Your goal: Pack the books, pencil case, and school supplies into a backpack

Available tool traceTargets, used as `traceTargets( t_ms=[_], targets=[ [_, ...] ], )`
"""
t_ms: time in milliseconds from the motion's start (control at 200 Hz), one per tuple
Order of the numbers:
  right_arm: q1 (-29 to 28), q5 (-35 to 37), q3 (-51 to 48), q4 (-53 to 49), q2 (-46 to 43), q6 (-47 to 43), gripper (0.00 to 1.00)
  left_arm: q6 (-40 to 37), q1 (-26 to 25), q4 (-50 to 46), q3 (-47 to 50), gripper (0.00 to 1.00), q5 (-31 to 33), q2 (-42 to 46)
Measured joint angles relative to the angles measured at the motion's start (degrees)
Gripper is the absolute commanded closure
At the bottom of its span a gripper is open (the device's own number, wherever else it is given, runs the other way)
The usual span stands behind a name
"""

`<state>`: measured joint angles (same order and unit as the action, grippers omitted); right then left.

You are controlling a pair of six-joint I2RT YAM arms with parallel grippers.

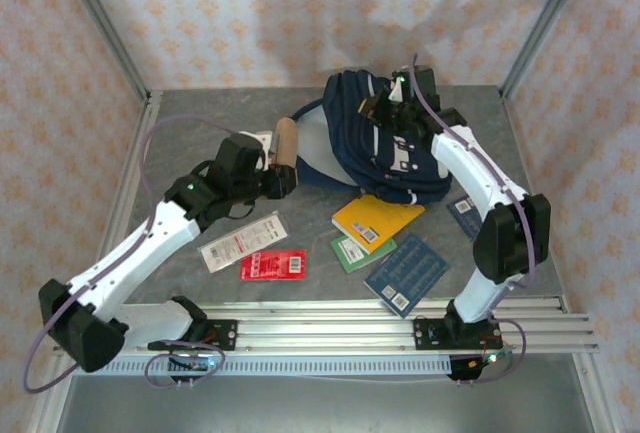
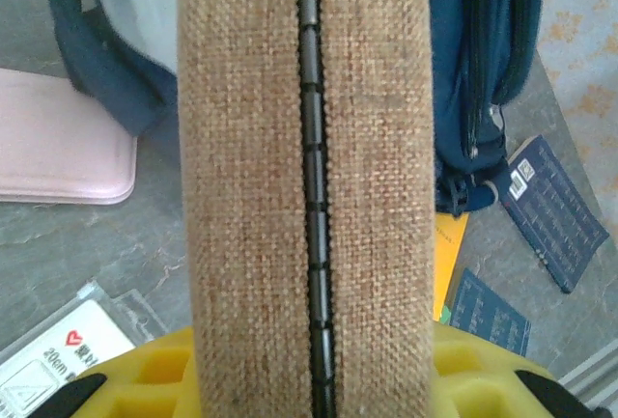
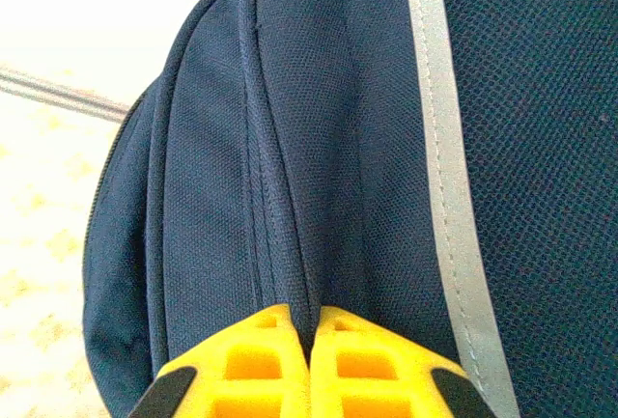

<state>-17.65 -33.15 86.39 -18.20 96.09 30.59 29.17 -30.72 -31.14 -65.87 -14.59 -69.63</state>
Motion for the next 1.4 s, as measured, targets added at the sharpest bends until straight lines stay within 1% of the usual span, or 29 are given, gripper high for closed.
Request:
traceTargets(
  t_ms=[185,295,495,665,725,771,826,876,906,951,986,1111,1211,1311,1401],
  targets=[
    [3.63,-10.99,-5.68,6.93,-1.6,1.2,1.0,2.67,5.49,3.52,-4.7,0.83,-5.11,-9.77],
    [5.9,-16.35,-8.76,12.5,-2.23,3.3,1.0,4.17,7.54,6.49,-7.82,0.82,-8.96,-16.46],
    [6.88,-22.84,-10.84,20.79,-2.4,8.35,1.0,7.93,7.45,15.17,-13.27,0.81,-17.68,-28.61],
    [6.86,-27.52,-11.34,28.44,-2.4,14.03,1.0,10.43,7.19,20.92,-20.59,0.76,-21.97,-39.08],
    [6.82,-28.76,-11.34,31.08,-2.4,15.85,1.0,11.56,6.67,23.96,-22.75,0.71,-23.19,-42.84],
    [6.82,-29.57,-11.34,32.63,-2.4,16.92,1.0,12.63,6.01,26.03,-24.44,0.65,-24.26,-45.59],
    [6.82,-30.6,-11.34,34.45,-2.23,18.16,1.0,13.51,4.76,27.67,-27.19,0.55,-25.64,-49.51],
    [6.82,-31.41,-11.34,35.93,-1.86,18.99,1.0,14.25,3.26,28.17,-30.51,0.4,-26.62,-53.02],
    [6.82,-31.8,-11.34,36.81,-1.55,19.54,1.0,14.64,2.25,28.24,-32.59,0.33,-27.02,-55.1],
    [6.82,-32.3,-11.34,38.36,-0.9,20.46,1.0,14.58,0.85,28.2,-35.23,0.25,-27.34,-57.64],
    [6.82,-32.61,-11.34,39.43,-0.42,21.09,1.0,14.82,-0.13,27.96,-36.65,0.22,-27.52,-59.06],
    [6.88,-33.4,-11.58,41.4,0.63,22.62,1.0,15.47,-2.25,27.43,-37.83,0.14,-27.34,-60.43],
    [6.86,-33.73,-11.82,41.29,0.63,22.21,1.0,15.39,-2.14,27.58,-37.51,0.13,-26.93,-60.22],
    [6.86,-33.44,-11.8,38.73,0.59,19.02,1.0,15.34,-1.07,27.43,-35.21,0.12,-26.14,-58.62],
    [6.67,-32.02,-11.13,32.52,0.37,13.0,1.0,14.34,0.42,25.73,-32.7,0.12,-24.72,-55.89]
  ],
)
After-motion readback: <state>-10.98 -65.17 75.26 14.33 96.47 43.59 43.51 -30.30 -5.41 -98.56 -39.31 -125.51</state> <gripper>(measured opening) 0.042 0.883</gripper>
